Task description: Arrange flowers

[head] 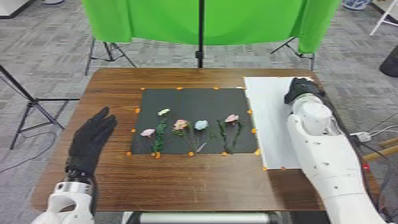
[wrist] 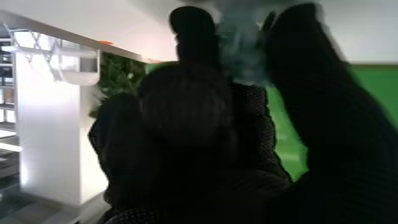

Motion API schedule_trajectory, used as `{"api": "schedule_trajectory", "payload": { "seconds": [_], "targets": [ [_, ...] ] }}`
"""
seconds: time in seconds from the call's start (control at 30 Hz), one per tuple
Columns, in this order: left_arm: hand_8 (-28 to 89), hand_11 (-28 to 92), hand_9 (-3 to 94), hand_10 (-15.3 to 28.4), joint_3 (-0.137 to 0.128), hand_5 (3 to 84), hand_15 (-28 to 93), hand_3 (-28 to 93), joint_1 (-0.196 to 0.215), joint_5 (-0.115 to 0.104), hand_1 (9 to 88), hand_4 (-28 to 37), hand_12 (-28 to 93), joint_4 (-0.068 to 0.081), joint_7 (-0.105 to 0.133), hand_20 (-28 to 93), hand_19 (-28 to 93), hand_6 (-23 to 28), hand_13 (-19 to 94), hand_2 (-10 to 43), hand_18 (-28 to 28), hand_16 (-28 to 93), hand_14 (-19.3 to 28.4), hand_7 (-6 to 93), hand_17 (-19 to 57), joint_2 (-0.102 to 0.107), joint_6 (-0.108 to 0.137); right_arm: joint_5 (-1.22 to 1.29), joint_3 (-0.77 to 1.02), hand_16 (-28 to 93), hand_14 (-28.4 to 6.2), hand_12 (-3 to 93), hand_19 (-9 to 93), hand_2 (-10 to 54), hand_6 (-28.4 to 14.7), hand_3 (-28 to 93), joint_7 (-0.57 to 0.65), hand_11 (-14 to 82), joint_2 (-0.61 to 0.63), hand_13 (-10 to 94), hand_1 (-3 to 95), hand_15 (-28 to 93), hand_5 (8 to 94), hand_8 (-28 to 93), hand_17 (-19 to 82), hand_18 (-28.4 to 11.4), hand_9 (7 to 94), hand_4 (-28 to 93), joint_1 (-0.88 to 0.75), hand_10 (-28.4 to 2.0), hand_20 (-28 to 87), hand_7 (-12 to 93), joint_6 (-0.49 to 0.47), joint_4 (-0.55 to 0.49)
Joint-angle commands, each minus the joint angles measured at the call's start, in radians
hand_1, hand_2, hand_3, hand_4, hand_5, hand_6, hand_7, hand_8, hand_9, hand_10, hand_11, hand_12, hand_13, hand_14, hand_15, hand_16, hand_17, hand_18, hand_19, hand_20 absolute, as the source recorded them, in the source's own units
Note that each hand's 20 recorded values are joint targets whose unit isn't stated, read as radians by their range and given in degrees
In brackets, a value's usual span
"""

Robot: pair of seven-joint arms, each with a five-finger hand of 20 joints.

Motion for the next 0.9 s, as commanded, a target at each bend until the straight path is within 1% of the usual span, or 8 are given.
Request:
{"api": "schedule_trajectory", "payload": {
  "seconds": [0.03, 0.17, 0.23, 0.37, 0.5, 0.57, 0.6, 0.9],
  "targets": [
    [-5, 10, 38.7, 12.9, -0.004, 40.4, 7, 64, 0.009, 0.004, 23.3, -21.9, 13, 0.003, -0.010, 21, 5, 5.4, 29, -2.0, 12.0, 3, 14.8, 4.2, 6.1, -0.002, -0.012, 0.213, -0.098, 34, -0.7, 38.1, 93, -9.5, -2.2, 42, 0.009, 9.1, 0.134, 93, 70.2, 57, 80.2, 13, 69, -7.4, 91.8, -8, -0.110, -9.5, 47, 15, 0.138, -0.174],
    [-5, 10, 38.7, 12.9, -0.008, 40.4, 7, 63, 0.017, 0.004, 23.4, -21.9, 13, 0.000, -0.008, 21, 5, 5.4, 29, -1.9, 12.0, 3, 14.8, 4.2, 6.1, -0.003, -0.011, 0.352, -0.163, 33, -0.6, 39.3, 93, -9.5, -2.6, 43, 0.011, 9.5, 0.238, 94, 70.4, 58, 81.3, 14, 69, -7.3, 92.6, -8, -0.151, -9.6, 47, 16, 0.128, -0.368],
    [-5, 11, 38.7, 12.9, -0.007, 40.3, 7, 64, 0.016, 0.006, 23.3, -21.9, 13, 0.000, -0.010, 21, 5, 5.4, 29, -2.0, 12.0, 3, 14.7, 4.2, 6.1, -0.006, -0.010, 0.408, -0.184, 33, -0.5, 39.6, 93, -9.5, -2.6, 43, -0.002, 9.8, 0.283, 94, 70.3, 58, 81.5, 14, 70, -7.2, 92.8, -8, -0.180, -9.6, 47, 16, 0.101, -0.456],
    [-5, 11, 38.8, 12.9, -0.006, 40.3, 7, 64, 0.018, 0.007, 23.4, -21.9, 13, -0.002, -0.011, 21, 5, 5.3, 29, -2.0, 12.0, 3, 14.7, 4.2, 6.1, -0.007, -0.009, 0.464, -0.222, 34, -0.3, 39.8, 93, -9.5, -2.6, 44, -0.026, 9.6, 0.330, 94, 70.1, 58, 81.6, 14, 70, -7.1, 92.8, -8, -0.226, -9.6, 48, 16, 0.055, -0.562],
    [-5, 11, 38.8, 12.9, -0.005, 40.3, 7, 64, 0.010, 0.010, 23.4, -21.9, 13, 0.001, -0.015, 21, 5, 5.4, 29, -2.0, 12.0, 3, 14.8, 4.2, 6.0, -0.007, -0.015, 0.494, -0.241, 34, -0.4, 40.1, 93, -9.5, -2.6, 44, -0.032, 9.4, 0.338, 94, 69.9, 57, 81.6, 14, 69, -7.0, 92.8, -8, -0.281, -9.4, 48, 16, 0.022, -0.620],
    [-5, 10, 38.8, 12.9, -0.005, 40.3, 7, 63, 0.008, 0.008, 23.4, -21.9, 13, 0.002, -0.016, 21, 5, 5.4, 29, -1.9, 12.0, 3, 14.8, 4.2, 5.9, -0.007, -0.013, 0.505, -0.244, 34, -0.2, 40.2, 93, -9.5, -2.5, 44, -0.033, 9.3, 0.330, 94, 69.9, 57, 81.5, 14, 69, -6.9, 92.7, -8, -0.310, -9.2, 48, 16, 0.031, -0.633],
    [-5, 10, 38.8, 13.0, -0.006, 40.3, 7, 63, 0.010, 0.007, 23.4, -21.9, 13, 0.001, -0.016, 21, 5, 5.4, 29, -1.9, 12.0, 3, 14.8, 4.2, 5.9, -0.008, -0.012, 0.502, -0.244, 34, -0.2, 40.2, 93, -9.5, -2.4, 44, -0.034, 9.2, 0.320, 94, 69.9, 57, 81.4, 14, 69, -6.9, 92.7, -8, -0.320, -9.2, 48, 16, 0.023, -0.636],
    [-5, 10, 38.8, 13.0, -0.005, 40.3, 7, 64, 0.016, 0.008, 23.3, -21.9, 13, 0.000, -0.015, 21, 5, 5.4, 29, -2.0, 12.0, 3, 14.8, 4.1, 5.9, -0.011, -0.016, 0.491, -0.243, 35, -0.3, 40.4, 93, -9.5, -2.2, 44, -0.037, 9.1, 0.283, 94, 69.5, 57, 81.1, 14, 69, -6.9, 92.5, -9, -0.381, -9.1, 48, 16, 0.069, -0.636]
  ]
}}
